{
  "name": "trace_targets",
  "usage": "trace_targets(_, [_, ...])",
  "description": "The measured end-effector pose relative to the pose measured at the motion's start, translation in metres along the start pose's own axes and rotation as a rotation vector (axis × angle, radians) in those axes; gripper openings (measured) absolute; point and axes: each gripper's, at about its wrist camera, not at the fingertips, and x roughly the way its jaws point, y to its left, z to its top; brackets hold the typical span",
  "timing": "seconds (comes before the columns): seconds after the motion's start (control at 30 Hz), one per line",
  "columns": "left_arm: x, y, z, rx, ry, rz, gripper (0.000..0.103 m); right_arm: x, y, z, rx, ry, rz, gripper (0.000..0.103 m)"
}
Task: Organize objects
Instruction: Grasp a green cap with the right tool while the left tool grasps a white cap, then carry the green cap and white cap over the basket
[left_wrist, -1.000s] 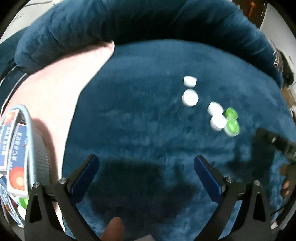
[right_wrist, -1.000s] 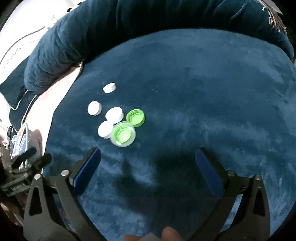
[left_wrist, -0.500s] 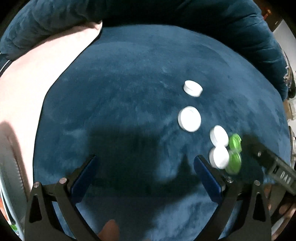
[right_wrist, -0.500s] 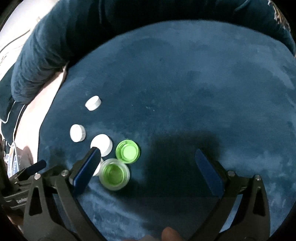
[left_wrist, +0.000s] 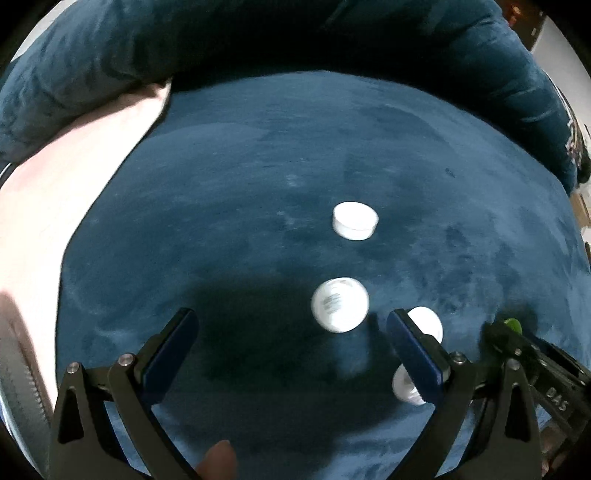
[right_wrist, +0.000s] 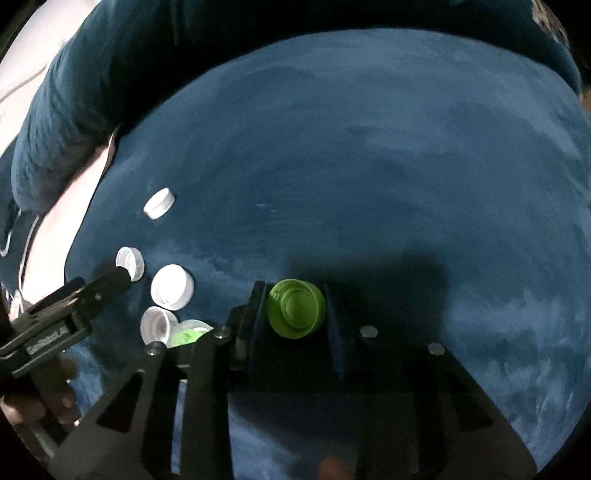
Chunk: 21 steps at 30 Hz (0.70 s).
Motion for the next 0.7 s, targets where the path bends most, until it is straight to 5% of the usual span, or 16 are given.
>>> trace_targets(0.1, [0.007,-0.003,0.003,0.010,0.001,0.011,0.097,-0.006,-0.015,-0.002,0.038,-0.001,0.011,0.031])
trace_targets(0.2, [0.010,-0.008,0.001,0.025,0.002,0.028,0.070,-0.008,-0.020,-0.004,0.045,-0.006,0.014,0.031])
trace_targets(0.27, [0.008,-0.009,0.000,0.036,-0.004,0.016,0.038,-0.009,-0.018,-0.005,0.041,-0.009,0.017,0.031])
trace_targets(0.3, [0.006,-0.009,0.000,0.035,-0.005,0.005,0.033,-0.009,-0.015,-0.004,0.038,-0.008,0.018,0.031])
trace_targets(0.7, [-0.040,0.021,-0.019,0.002,-0.008,-0.073,0.031,-0.031,-0.004,-0.012,-0.006,-0.028,0.067,0.031])
